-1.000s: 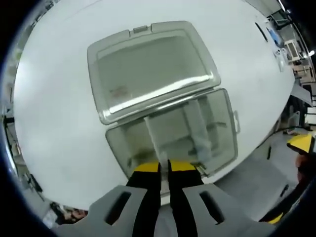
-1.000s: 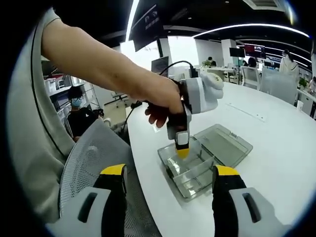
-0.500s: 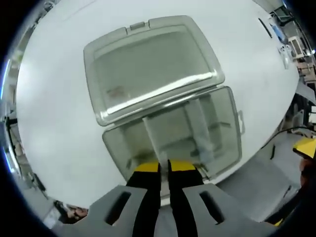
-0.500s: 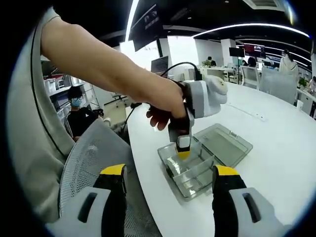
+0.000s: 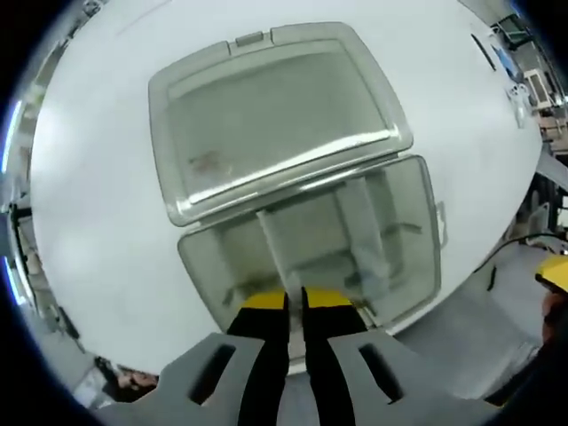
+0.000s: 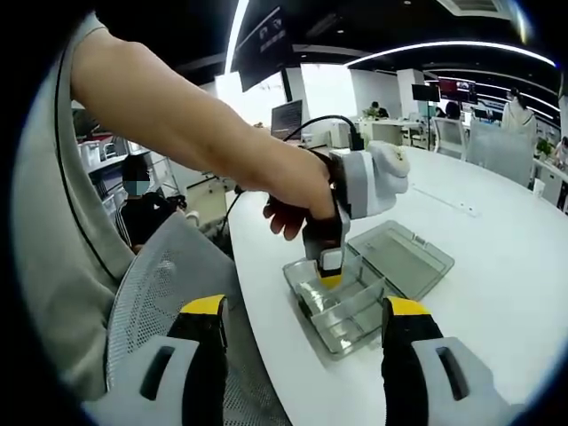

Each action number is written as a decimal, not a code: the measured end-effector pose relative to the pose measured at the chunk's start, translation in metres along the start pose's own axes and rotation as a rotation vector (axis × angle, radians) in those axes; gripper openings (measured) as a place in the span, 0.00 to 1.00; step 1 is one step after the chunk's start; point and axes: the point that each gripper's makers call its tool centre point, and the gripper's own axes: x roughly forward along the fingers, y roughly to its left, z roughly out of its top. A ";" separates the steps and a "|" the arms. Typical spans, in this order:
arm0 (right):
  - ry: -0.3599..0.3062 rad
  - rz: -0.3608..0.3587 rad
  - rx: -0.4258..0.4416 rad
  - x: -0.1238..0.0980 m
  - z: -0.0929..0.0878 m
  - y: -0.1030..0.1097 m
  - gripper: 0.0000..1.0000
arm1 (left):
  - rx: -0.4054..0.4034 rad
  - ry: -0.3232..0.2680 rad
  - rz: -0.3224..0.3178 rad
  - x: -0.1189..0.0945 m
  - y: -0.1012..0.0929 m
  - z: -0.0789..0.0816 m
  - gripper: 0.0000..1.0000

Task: Insert the divider into the dual guide fixture by aligning both edges with the guide slots and pushing it downward to the bottom, including one-sided entry, uneven engagement, binding, and posture correction.

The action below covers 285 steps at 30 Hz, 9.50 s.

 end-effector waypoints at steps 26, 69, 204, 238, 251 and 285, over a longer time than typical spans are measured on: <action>-0.004 -0.001 -0.002 -0.002 0.002 0.000 0.68 | -0.033 -0.075 -0.076 0.001 0.001 0.002 0.06; -0.006 -0.007 -0.015 -0.007 0.004 0.002 0.68 | -0.084 -0.064 -0.054 -0.007 -0.005 -0.007 0.00; 0.392 -0.205 -0.010 -0.085 -0.118 -0.124 0.62 | 0.523 -1.062 -0.388 -0.126 -0.068 -0.042 0.81; 0.636 -0.112 -0.135 -0.089 -0.171 -0.181 0.47 | 0.503 -1.032 -0.357 -0.123 -0.062 -0.041 0.81; 0.725 -0.052 -0.194 -0.089 -0.183 -0.188 0.40 | 0.492 -1.023 -0.350 -0.121 -0.060 -0.039 0.81; 0.826 0.007 -0.276 -0.088 -0.186 -0.187 0.28 | 0.455 -1.030 -0.353 -0.119 -0.057 -0.042 0.79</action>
